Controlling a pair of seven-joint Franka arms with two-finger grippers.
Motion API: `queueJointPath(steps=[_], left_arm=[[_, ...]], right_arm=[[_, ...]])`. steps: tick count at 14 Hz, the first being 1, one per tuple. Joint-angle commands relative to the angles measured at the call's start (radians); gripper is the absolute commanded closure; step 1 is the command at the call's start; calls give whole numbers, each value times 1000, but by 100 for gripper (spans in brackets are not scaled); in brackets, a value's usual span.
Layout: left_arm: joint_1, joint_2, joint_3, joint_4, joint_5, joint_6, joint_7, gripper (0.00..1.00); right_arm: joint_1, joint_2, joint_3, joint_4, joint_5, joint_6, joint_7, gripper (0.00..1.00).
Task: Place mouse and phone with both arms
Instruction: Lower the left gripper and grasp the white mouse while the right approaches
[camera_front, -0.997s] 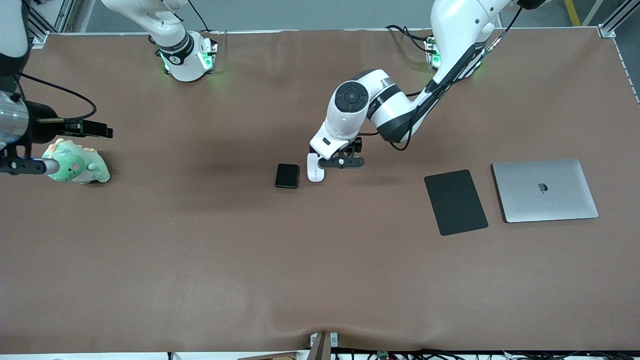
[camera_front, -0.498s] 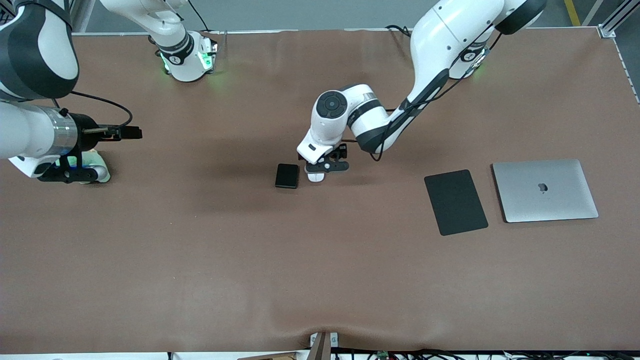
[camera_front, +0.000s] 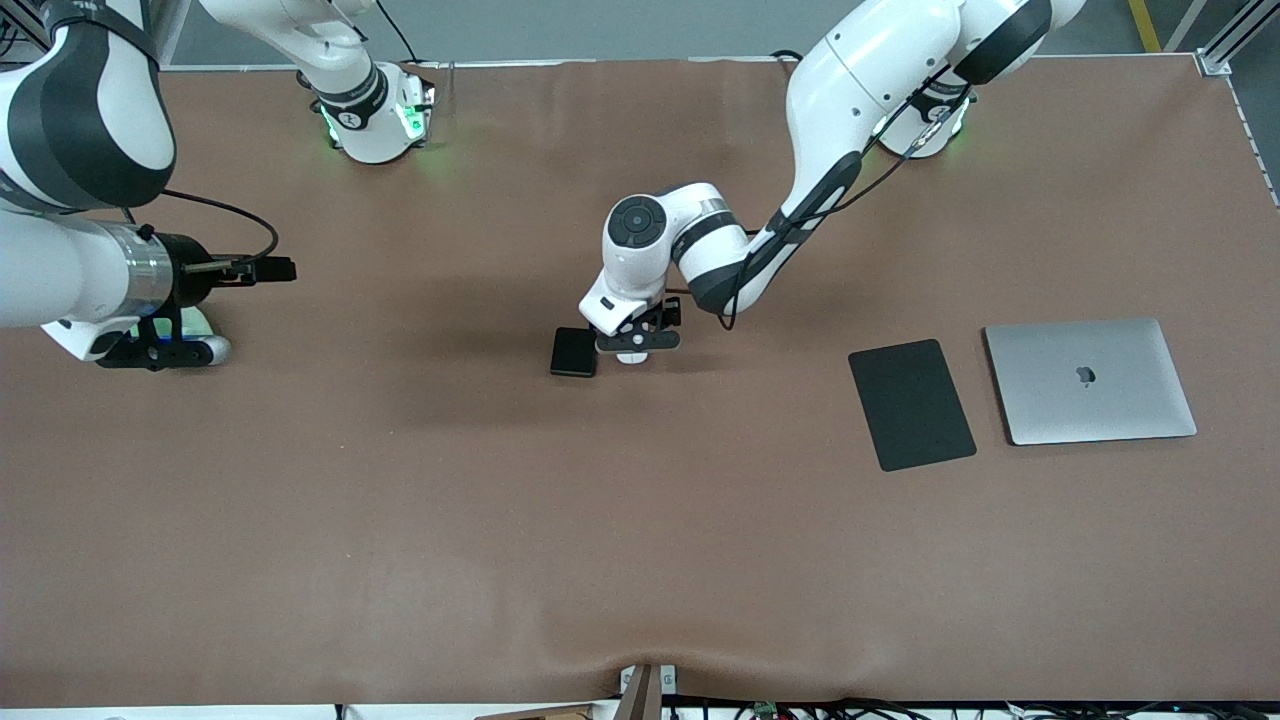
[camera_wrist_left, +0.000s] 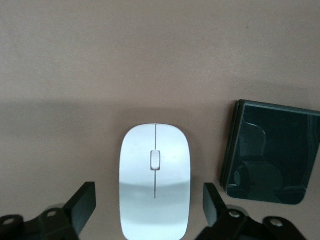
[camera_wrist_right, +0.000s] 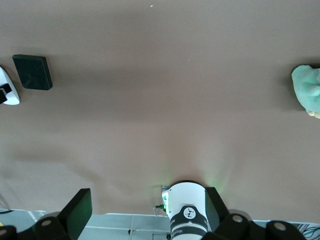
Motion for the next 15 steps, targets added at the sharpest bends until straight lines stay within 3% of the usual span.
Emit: queueJointPath(steps=[1, 3, 8, 11, 14, 15], left_arm=[[-14, 38, 11, 46, 31, 2, -31, 9], [-16, 48, 11, 46, 32, 2, -30, 19], [-22, 58, 11, 46, 31, 3, -31, 31], [-22, 58, 11, 46, 31, 3, -31, 56], [-20, 49, 11, 46, 31, 3, -30, 93], [-19, 45, 11, 46, 32, 2, -31, 100]], right_arm=[[35, 13, -4, -5, 18, 24, 67, 0], [67, 16, -4, -3, 40, 37, 148, 0], [83, 31, -4, -5, 72, 70, 185, 0], [113, 45, -4, -6, 75, 110, 227, 0], [150, 59, -2, -6, 75, 141, 274, 0], [166, 62, -4, -9, 75, 152, 287, 0]])
